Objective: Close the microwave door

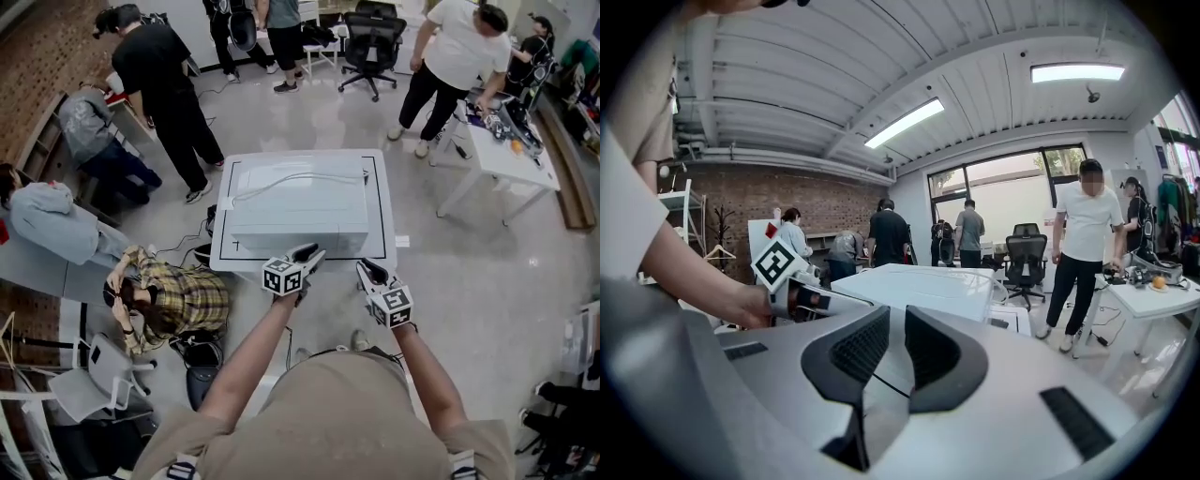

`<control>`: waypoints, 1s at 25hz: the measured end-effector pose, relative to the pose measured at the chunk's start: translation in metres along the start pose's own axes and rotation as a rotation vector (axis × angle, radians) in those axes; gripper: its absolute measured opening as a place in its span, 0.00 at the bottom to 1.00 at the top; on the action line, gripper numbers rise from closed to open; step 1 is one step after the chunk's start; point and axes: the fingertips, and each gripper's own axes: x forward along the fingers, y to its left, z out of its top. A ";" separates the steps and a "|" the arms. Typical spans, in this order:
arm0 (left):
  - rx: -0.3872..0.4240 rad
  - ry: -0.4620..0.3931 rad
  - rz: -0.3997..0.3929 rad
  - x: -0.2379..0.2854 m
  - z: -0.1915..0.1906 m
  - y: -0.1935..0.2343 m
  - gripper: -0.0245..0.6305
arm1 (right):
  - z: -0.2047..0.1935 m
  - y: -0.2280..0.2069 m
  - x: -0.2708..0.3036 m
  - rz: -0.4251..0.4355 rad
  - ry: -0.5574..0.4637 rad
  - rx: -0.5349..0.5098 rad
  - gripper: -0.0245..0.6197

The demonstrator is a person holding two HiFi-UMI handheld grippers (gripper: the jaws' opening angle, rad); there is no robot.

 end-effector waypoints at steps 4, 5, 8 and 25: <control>-0.003 -0.126 0.013 -0.039 0.023 -0.015 0.22 | -0.003 0.005 0.002 0.018 0.002 -0.014 0.12; 0.007 -0.152 0.013 -0.050 0.030 -0.020 0.22 | 0.000 0.007 0.001 0.021 -0.004 -0.016 0.12; 0.055 -0.216 0.011 -0.077 0.053 -0.038 0.22 | 0.018 0.010 -0.003 0.032 -0.033 -0.023 0.12; 0.142 -0.284 0.071 -0.170 0.053 -0.051 0.22 | 0.061 0.046 -0.005 0.046 -0.186 -0.082 0.33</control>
